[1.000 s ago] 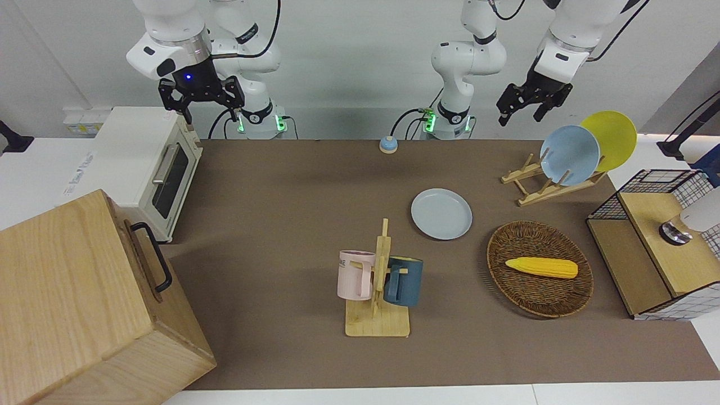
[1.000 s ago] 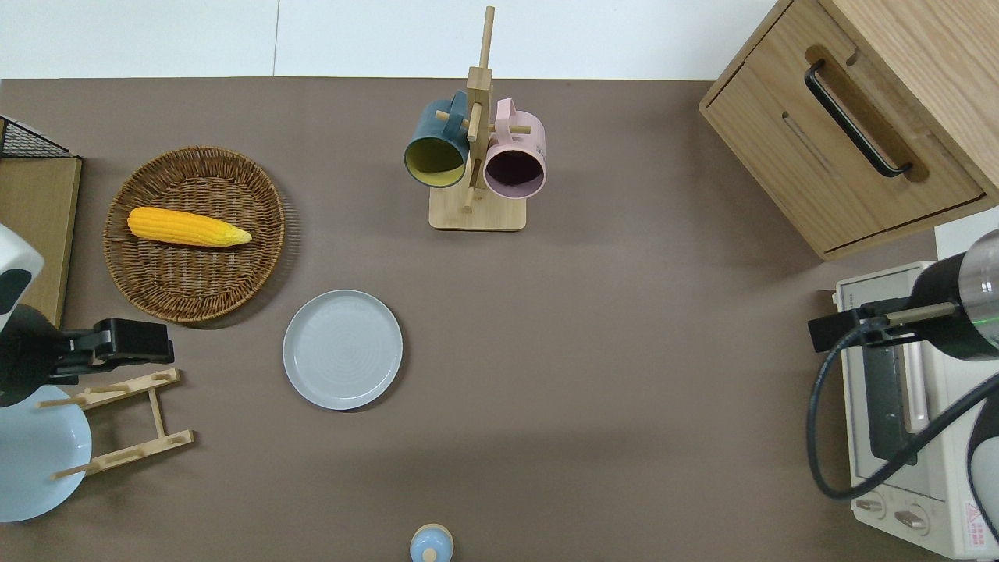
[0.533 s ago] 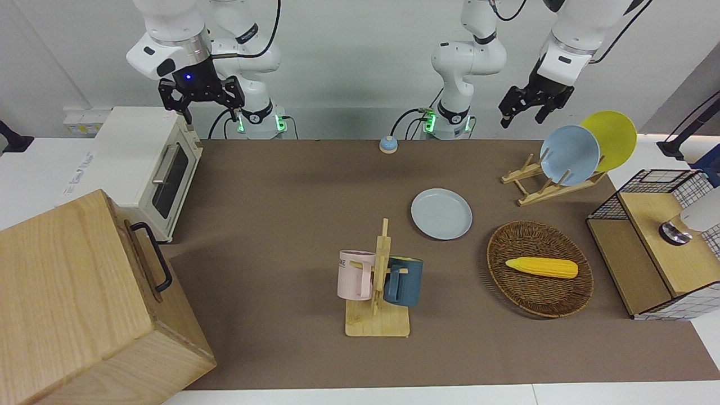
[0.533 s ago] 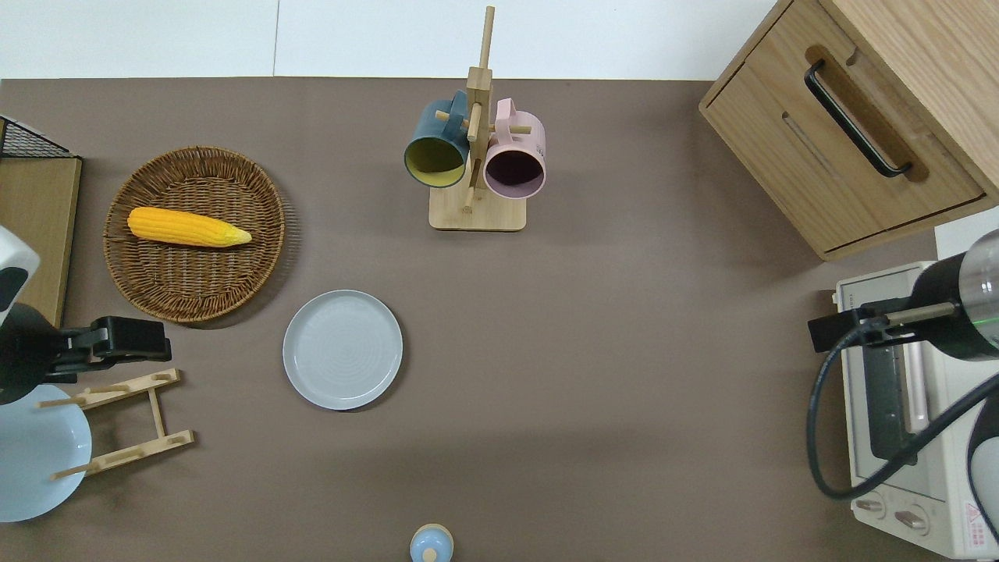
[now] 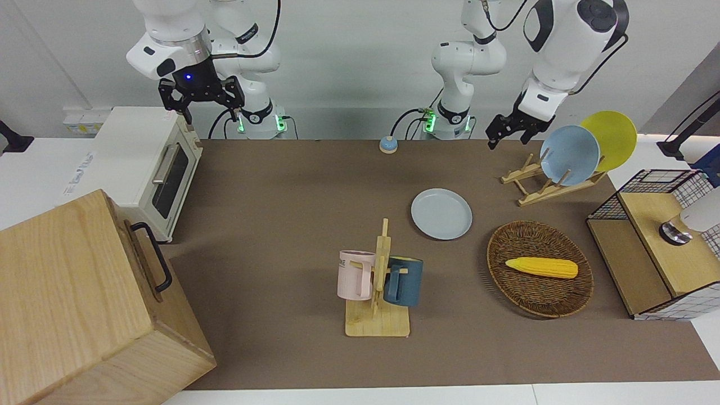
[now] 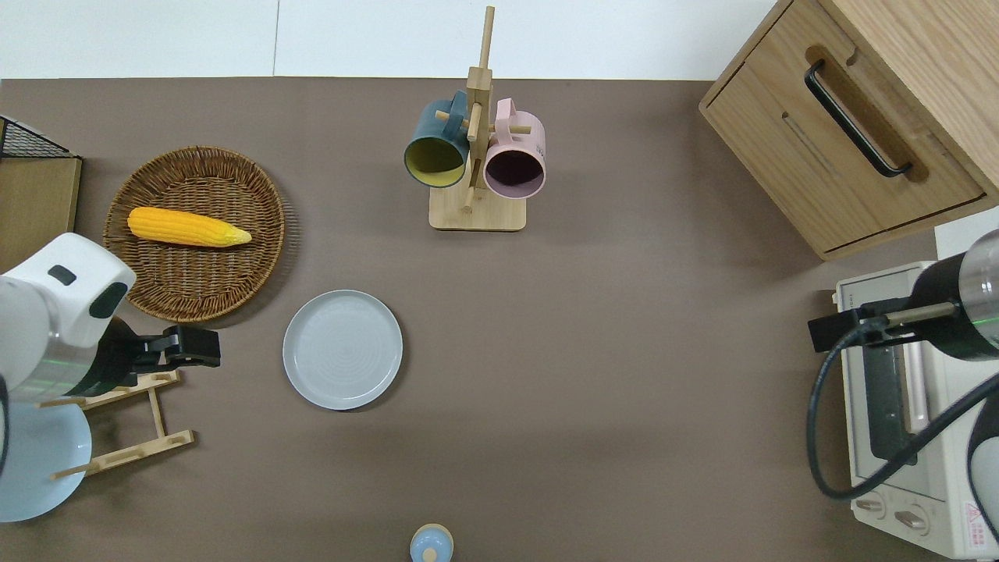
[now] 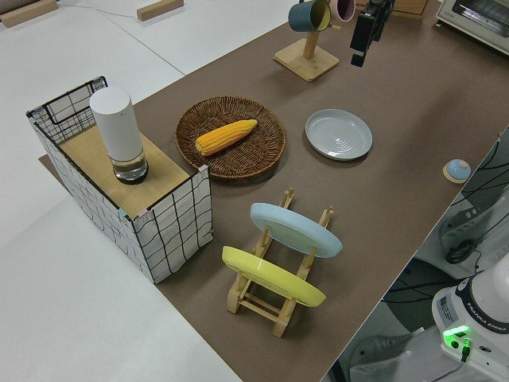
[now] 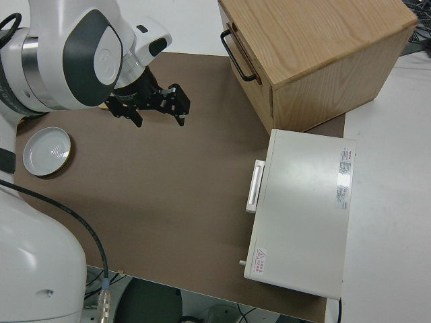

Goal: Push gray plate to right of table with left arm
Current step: 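Move the left gripper forward to the near edge of the gray plate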

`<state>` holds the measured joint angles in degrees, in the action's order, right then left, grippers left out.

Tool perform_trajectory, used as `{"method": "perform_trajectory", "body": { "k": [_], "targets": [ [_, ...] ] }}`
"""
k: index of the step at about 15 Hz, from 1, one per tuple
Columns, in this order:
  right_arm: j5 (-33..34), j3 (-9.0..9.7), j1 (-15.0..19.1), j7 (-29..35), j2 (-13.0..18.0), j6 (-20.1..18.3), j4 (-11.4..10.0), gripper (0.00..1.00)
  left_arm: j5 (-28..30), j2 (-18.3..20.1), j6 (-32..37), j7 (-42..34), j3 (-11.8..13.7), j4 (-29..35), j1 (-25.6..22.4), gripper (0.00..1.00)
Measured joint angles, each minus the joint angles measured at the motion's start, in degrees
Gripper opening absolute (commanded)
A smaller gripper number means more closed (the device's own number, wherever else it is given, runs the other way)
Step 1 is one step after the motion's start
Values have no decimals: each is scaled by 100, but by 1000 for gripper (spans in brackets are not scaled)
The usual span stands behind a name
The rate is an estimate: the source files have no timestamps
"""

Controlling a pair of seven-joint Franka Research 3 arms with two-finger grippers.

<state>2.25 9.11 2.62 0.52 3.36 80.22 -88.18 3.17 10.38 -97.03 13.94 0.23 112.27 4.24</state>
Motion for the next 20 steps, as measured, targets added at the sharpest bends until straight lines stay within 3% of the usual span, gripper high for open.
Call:
{"method": "perform_trajectory", "body": {
  "k": [8, 20],
  "targets": [
    [0, 0, 0, 0, 0, 0, 0, 996, 0, -87, -1555, -171, 85, 1374, -15, 964],
    [0, 0, 0, 0, 0, 0, 0, 996, 306, -716, -2635, -177, -56, 2064, 43, 935]
  ]
}}
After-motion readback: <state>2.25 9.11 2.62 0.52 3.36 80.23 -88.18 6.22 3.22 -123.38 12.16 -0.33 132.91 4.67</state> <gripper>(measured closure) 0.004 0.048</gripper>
